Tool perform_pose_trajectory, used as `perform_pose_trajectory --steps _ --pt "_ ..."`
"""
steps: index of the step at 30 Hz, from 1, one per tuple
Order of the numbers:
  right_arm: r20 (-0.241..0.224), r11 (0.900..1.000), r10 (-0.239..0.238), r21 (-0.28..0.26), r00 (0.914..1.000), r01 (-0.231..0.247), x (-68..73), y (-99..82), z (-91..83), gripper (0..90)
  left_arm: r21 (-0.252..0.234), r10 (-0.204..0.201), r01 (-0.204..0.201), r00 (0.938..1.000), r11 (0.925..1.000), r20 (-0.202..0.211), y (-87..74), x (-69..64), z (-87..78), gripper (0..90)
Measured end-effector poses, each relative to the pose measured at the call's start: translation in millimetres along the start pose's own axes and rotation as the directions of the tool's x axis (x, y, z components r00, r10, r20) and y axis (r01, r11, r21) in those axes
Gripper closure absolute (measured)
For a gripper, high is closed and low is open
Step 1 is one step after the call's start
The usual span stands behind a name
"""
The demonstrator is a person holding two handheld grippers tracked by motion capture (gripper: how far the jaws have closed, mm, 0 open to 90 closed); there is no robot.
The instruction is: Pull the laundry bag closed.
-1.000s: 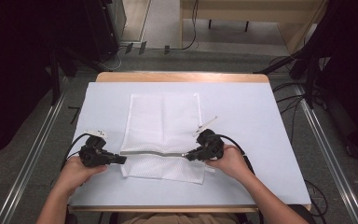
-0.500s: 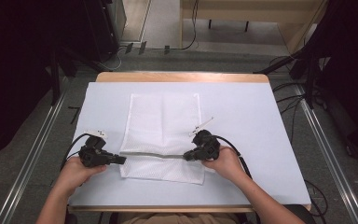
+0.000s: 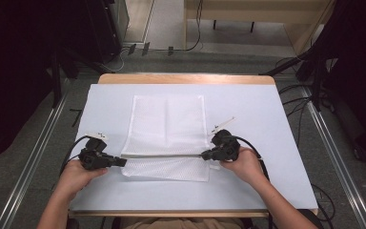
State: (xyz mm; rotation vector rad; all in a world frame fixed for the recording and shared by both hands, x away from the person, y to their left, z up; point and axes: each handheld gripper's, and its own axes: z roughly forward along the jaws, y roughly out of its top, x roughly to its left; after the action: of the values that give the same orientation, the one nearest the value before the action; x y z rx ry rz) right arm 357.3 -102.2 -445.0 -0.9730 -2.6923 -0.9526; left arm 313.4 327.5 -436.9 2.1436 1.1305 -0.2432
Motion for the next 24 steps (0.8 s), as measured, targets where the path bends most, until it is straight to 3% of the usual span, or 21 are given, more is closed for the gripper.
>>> perform_pose_trajectory --steps 1,2,4,7,10,13,18,24 --pt "-0.045 0.999 0.039 -0.022 0.9982 -0.04 -4.6 -2.1 -3.0 88.9 0.003 -0.002 0.002 0.9999 1.0 0.014 -0.3 -1.3 0.6 89.4" --pt "-0.045 0.9977 0.055 -0.037 0.9975 -0.056 -5.3 -2.7 -5.3 88.8 0.011 0.021 -0.021 0.9998 0.9997 -0.003 1.1 -5.5 2.5 89.3" --pt "-0.013 0.9992 0.033 -0.021 0.9994 -0.033 -2.2 -0.5 -5.6 88.6 0.018 0.049 -0.049 0.9988 0.9987 -0.002 5.0 -11.4 6.9 88.9" --pt "-0.022 0.9993 0.026 -0.028 0.9994 -0.027 -4.3 -0.3 -5.3 87.6 0.007 0.075 -0.075 0.9972 0.9972 0.003 7.0 -14.6 7.9 86.8" --pt "-0.031 0.9989 0.009 -0.045 0.9995 -0.011 -5.6 -0.6 -7.4 85.5 -0.011 0.082 -0.082 0.9966 0.9966 -0.003 6.6 -15.2 7.8 78.7" --pt "-0.022 0.9972 -0.014 -0.074 0.9997 0.012 -5.3 -0.2 -8.8 79.2 -0.024 0.079 -0.079 0.9969 0.9966 0.0 7.0 -14.2 6.8 72.5" --pt "-0.003 0.994 -0.037 -0.103 0.9993 0.037 -2.4 0.3 -10.0 70.3 -0.044 0.064 -0.065 0.9973 0.9969 -0.035 6.7 -11.5 9.3 48.2" --pt "0.04 0.9858 -0.059 -0.155 0.9975 0.064 -3.6 0.2 -10.1 48.1 -0.071 0.062 -0.066 0.9968 0.9953 -0.05 7.6 -11.3 9.0 37.9"
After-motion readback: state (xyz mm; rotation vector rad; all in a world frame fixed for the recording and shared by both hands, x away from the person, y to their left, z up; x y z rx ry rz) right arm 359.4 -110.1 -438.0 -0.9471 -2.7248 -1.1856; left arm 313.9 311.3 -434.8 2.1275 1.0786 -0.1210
